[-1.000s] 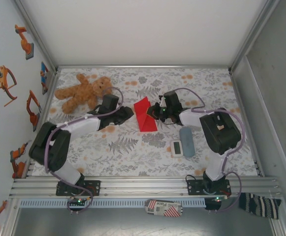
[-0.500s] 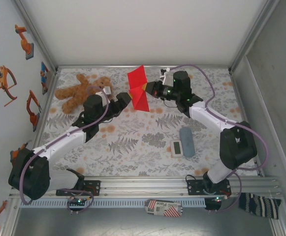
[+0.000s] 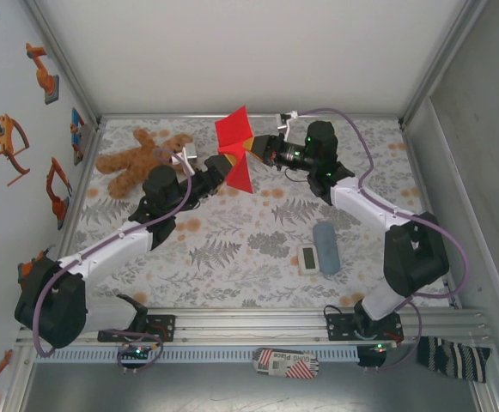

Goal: Fold a paper plane with a square sheet of paper (pick it up from the middle)
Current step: Turn over the paper at the center of the table.

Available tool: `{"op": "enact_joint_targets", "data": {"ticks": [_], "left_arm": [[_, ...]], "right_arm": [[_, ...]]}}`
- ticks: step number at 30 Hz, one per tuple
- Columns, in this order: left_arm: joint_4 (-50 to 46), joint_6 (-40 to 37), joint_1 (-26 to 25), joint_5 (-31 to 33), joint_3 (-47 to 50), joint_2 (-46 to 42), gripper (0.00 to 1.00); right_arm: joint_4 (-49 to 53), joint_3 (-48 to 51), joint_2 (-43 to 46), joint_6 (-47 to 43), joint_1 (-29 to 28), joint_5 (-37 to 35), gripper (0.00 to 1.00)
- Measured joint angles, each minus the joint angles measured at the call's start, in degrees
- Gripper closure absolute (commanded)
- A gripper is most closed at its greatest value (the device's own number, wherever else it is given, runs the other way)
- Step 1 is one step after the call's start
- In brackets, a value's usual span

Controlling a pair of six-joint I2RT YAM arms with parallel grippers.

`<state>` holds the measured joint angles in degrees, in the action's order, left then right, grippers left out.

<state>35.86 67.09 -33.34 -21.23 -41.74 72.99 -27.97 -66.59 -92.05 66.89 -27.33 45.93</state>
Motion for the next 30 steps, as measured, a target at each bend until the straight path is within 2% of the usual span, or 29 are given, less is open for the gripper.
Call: {"op": "enact_joint_targets", "data": {"ticks": [5,13,16,21,23,30], "left_arm": [[3.1,1.8,0.0,-0.9,-0.5,1.0,0.48],[4.3,2.8,0.0,-1.1,-0.6,1.2,0.62],[4.2,2.8,0.1,-1.0,-0.6,1.2,0.75],[3.4,2.5,0.3,-1.1,-1.0,1.2,0.82],[3.0,2.2,0.4,-1.1,-1.5,1.2,0.83],[1.1,0.3,0.5,-0.7,-1.8,1.1,0.85]], "right_arm": [[0.0,0.2,0.7,0.5,0.0,0.4,1.0],[1.6,0.2,1.6,-0.3,0.5,0.5,1.0],[3.9,0.2,1.9,-2.0,0.6,0.0,1.0],[9.0,0.2,3.5,-5.4,0.6,-0.6,0.88],[11.8,0.2,4.6,-7.2,0.6,-1.3,0.8],[24.3,-0.6,9.7,-16.0,1.3,-7.4,0.64]]}}
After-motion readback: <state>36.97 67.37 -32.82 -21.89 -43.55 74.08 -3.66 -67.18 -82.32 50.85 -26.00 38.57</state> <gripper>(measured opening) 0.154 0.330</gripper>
